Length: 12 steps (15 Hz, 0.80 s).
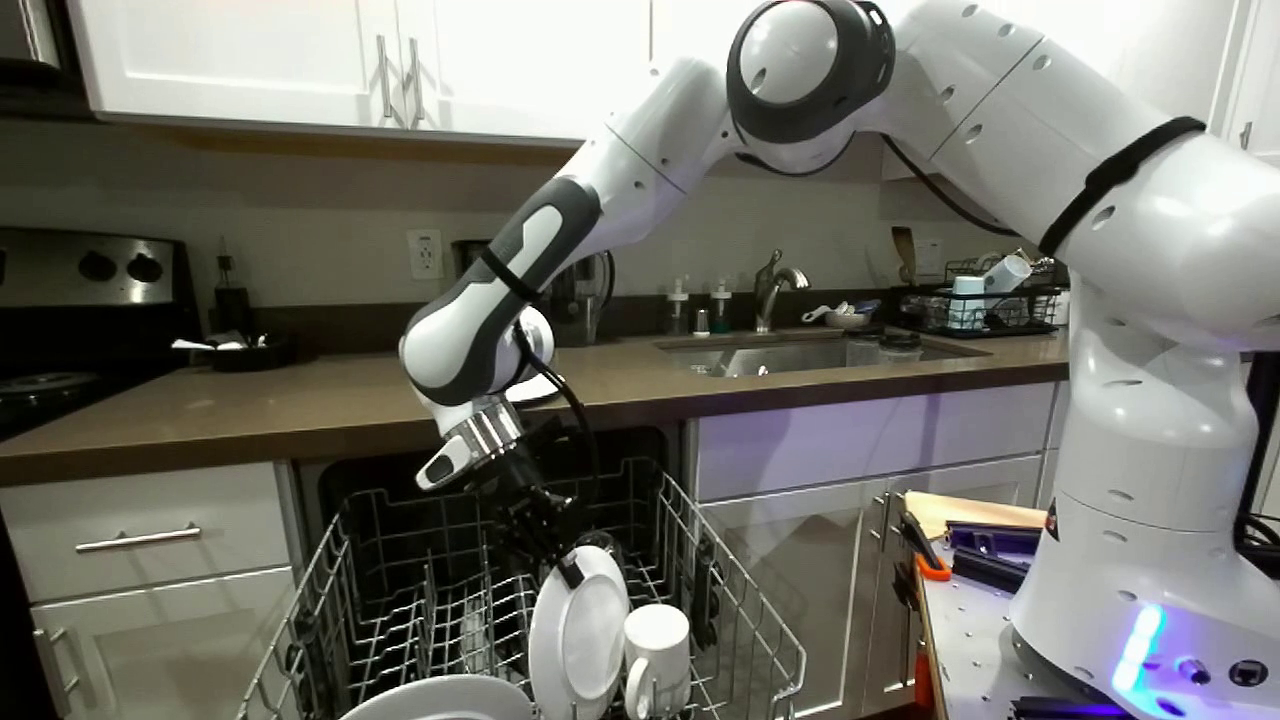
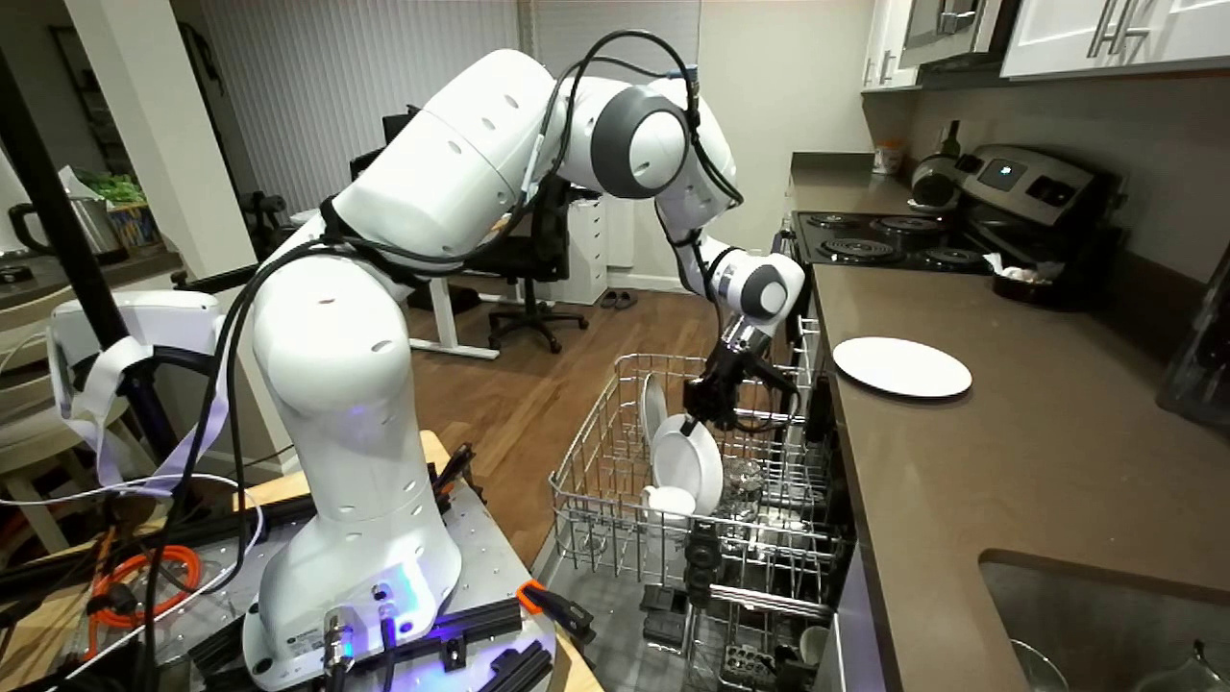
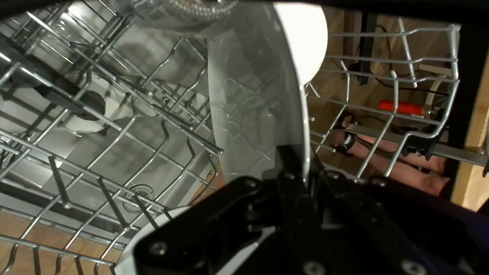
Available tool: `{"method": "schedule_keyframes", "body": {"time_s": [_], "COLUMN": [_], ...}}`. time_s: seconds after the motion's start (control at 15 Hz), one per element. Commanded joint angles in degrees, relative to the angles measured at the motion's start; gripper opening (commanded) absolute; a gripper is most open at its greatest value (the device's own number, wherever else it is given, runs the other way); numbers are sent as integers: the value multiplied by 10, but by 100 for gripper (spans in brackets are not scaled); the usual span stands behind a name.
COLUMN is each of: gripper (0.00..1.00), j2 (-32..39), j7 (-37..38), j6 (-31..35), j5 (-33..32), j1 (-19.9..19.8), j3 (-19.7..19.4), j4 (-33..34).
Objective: Pick up the white plate from the dishwasher and move it to the left.
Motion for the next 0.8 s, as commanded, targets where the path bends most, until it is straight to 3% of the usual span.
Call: {"method": "schedule_keyframes", "body": {"time_s": [0.0,0.73], "gripper": [2,2], "j2": [-10,-23], "j7": [-23,-18], "j6": [-66,-109], "j5": [-1,0], "j1": [-11,-6], "j3": [13,13], "j4": [13,28]}}
